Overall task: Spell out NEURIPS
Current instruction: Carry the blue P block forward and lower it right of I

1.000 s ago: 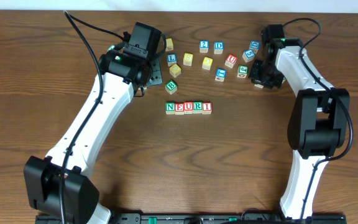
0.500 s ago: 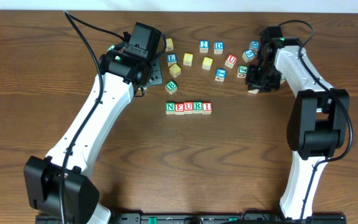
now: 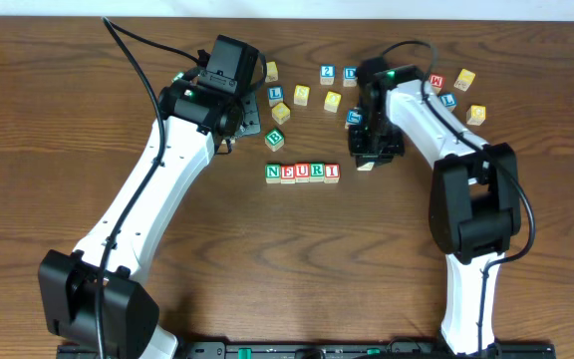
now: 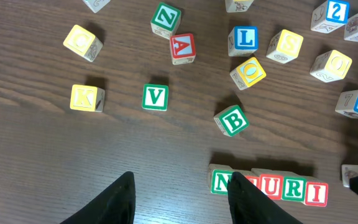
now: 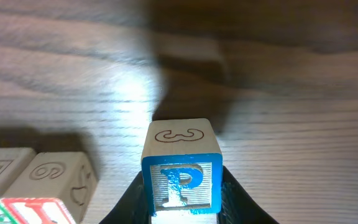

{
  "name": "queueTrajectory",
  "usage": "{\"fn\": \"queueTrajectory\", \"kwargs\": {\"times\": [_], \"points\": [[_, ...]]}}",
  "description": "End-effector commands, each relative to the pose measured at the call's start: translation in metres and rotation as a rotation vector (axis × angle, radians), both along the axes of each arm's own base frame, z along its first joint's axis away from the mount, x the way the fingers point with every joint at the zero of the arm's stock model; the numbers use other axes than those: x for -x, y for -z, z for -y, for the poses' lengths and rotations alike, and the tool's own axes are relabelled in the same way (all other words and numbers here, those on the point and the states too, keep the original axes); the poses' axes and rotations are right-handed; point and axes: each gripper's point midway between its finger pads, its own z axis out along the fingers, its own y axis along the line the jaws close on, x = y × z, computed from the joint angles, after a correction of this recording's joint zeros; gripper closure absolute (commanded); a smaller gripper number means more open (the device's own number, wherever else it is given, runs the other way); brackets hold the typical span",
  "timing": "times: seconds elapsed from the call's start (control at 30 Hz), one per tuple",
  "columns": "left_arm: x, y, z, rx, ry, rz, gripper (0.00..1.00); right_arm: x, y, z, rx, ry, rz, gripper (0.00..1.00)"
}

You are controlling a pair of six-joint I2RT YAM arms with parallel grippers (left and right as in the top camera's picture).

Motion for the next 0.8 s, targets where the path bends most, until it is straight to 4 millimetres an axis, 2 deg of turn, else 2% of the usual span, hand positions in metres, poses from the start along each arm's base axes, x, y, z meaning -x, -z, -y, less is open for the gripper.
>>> {"fn": "queueTrajectory", "kwargs": {"times": [0.0, 0.13, 0.5, 0.77], "points": [[-0.001, 0.005, -0.003, -0.020, 0.004, -0.010, 0.52, -0.001, -0.017, -0.010, 0.010, -0.014, 0.045, 0.79], [-0.001, 0.005, -0.003, -0.020, 0.004, -0.010, 0.53, 0.007, -0.016, -0.023, 0.015, -0.047, 0.035, 0.78], [-0.001, 0.005, -0.003, -0.020, 0.004, -0.010, 0.53, 0.020, -0.017, -0.027, 0.070, -0.037, 0.010, 0.77], [0.001, 0.006, -0.004, -0.022, 0.004, -0.018, 0.52, 0.021, -0.017, -0.031, 0.070, -0.035, 0.013, 0.67]]}}
